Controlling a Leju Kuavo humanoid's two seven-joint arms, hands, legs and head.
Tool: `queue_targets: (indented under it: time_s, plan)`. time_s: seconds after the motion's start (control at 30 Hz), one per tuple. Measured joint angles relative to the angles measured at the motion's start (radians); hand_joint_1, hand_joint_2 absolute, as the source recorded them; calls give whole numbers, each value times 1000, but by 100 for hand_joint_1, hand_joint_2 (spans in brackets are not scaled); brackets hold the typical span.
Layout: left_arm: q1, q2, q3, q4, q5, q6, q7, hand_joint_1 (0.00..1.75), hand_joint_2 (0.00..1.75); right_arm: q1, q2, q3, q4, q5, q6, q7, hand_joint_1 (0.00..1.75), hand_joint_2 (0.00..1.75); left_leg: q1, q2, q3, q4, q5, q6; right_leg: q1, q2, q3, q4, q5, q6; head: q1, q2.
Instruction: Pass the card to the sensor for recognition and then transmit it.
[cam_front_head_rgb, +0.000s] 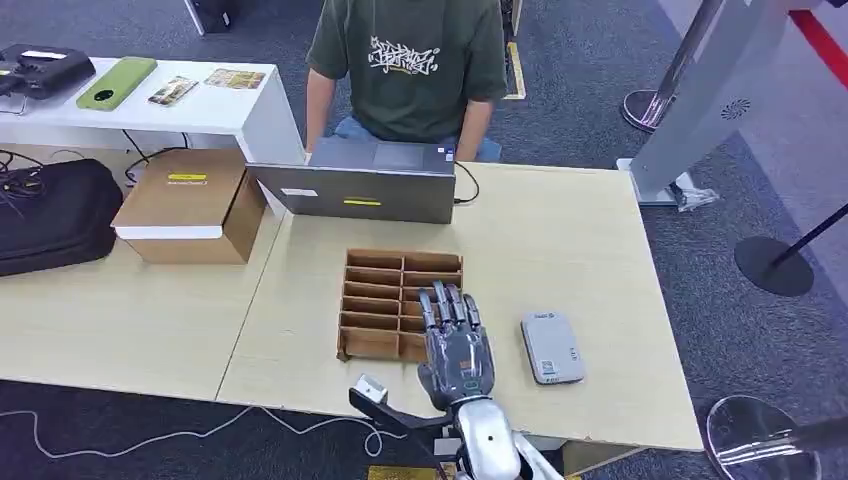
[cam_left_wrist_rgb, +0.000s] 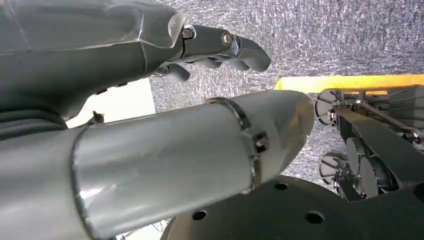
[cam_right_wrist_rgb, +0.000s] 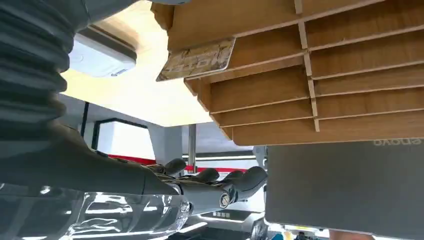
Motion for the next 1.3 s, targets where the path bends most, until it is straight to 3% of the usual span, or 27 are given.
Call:
queue_targets:
  time_s: [0.27,0.5,0.9,1.07,1.3]
  plan:
    - [0,0,2,0,0,2,1,0,0,-1,6,-1,4,0,71,11,0,175,0,0,0,0,0,0,0,0,0,0,0,0,0,0]
    - [0,0,9,0,0,8,3,0,0,-1,6,-1,6,0,71,35,0,175,0,0,0,0,0,0,0,0,0,0,0,0,0,0]
    - [0,0,10,0,0,14,3,0,0,-3,6,-3,11,0,65,3,0,175,0,0,0,0,0,0,0,0,0,0,0,0,0,0]
    - [0,0,10,0,0,14,3,0,0,-24,6,-3,32,0,58,54,0,175,0,0,0,0,0,0,0,0,0,0,0,0,0,0]
    - [0,1,10,0,-3,11,4,0,0,-35,4,-16,53,0,53,69,0,175,0,0,0,0,0,0,0,0,0,0,0,0,0,0]
